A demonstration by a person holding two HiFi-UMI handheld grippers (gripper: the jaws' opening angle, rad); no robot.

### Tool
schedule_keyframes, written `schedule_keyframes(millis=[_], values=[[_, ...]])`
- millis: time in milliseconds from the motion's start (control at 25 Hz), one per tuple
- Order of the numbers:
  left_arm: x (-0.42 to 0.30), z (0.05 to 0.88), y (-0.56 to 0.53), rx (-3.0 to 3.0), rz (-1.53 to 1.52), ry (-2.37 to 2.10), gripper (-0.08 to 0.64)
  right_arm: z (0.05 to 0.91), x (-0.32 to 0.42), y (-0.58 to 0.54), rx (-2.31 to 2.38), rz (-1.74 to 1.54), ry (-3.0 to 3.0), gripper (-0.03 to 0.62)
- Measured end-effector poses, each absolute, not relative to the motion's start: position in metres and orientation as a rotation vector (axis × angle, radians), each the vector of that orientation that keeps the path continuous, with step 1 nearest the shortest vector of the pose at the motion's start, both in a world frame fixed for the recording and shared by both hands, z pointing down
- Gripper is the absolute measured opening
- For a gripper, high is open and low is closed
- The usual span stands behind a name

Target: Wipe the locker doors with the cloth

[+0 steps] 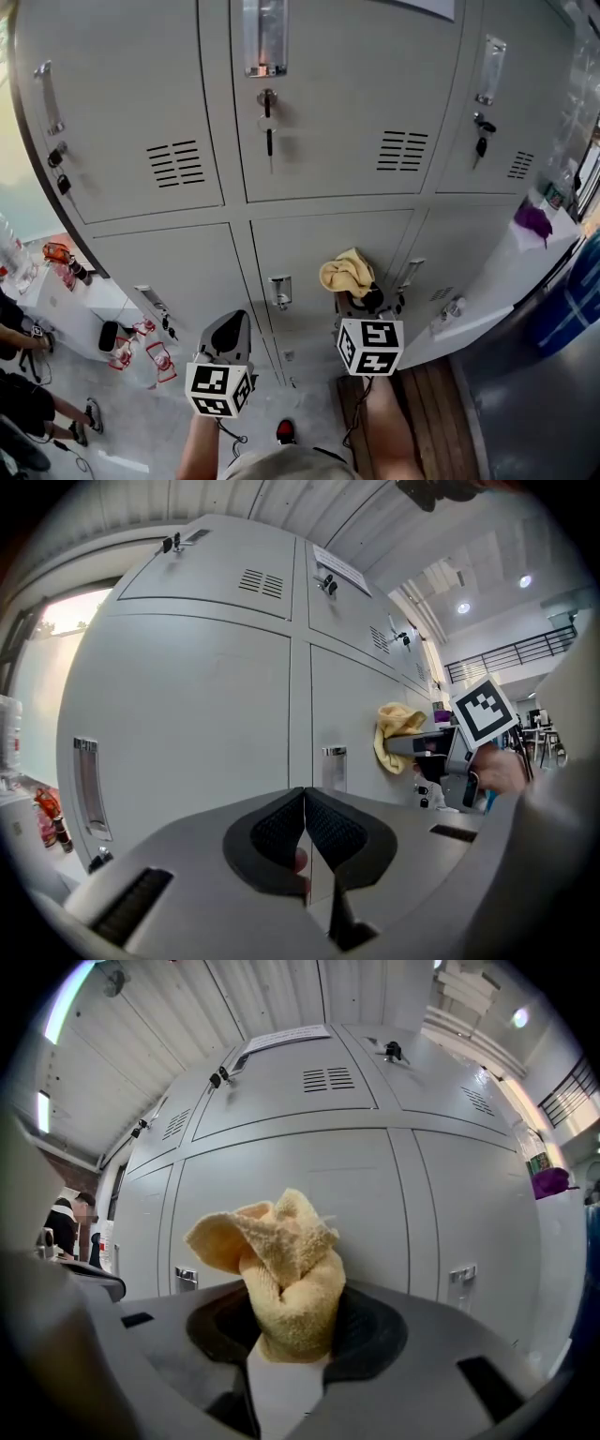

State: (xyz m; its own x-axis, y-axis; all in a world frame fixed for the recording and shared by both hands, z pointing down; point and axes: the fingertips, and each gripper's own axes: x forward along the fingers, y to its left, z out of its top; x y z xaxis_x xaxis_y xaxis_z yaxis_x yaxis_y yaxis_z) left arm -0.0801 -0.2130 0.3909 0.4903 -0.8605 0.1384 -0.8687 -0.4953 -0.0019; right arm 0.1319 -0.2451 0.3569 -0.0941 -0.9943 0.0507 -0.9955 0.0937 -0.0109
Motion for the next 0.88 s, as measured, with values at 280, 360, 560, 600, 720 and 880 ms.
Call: schedule_keyframes(millis=[280,360,560,600,720,880], values=[[-0.071,0.394,-0.215,2.662,0.192,-1.509,0.023,0.363,0.165,-0.243,2.158,0.074,-2.217,0.18],[-0.068,0.395,-0.215,2.667,0.193,-1.498,0.023,0.366,0.173,-0.243,2.17,0.078,-2.197,0.181],[-0.061,0.397,-0.216,2.677,0.197,-1.476,0.023,0.369,0.19,-0.242,2.199,0.081,-2.157,0.181],[-0.061,0.398,-0.216,2.677,0.198,-1.472,0.023,0.369,0.193,-0.241,2.206,0.083,-2.149,0.181],[-0.059,0.399,-0.217,2.678,0.202,-1.466,0.023,0.372,0.204,-0.24,2.227,0.094,-2.126,0.181],[-0.057,0.399,-0.217,2.682,0.204,-1.458,0.023,0.373,0.216,-0.239,2.251,0.103,-2.099,0.181]])
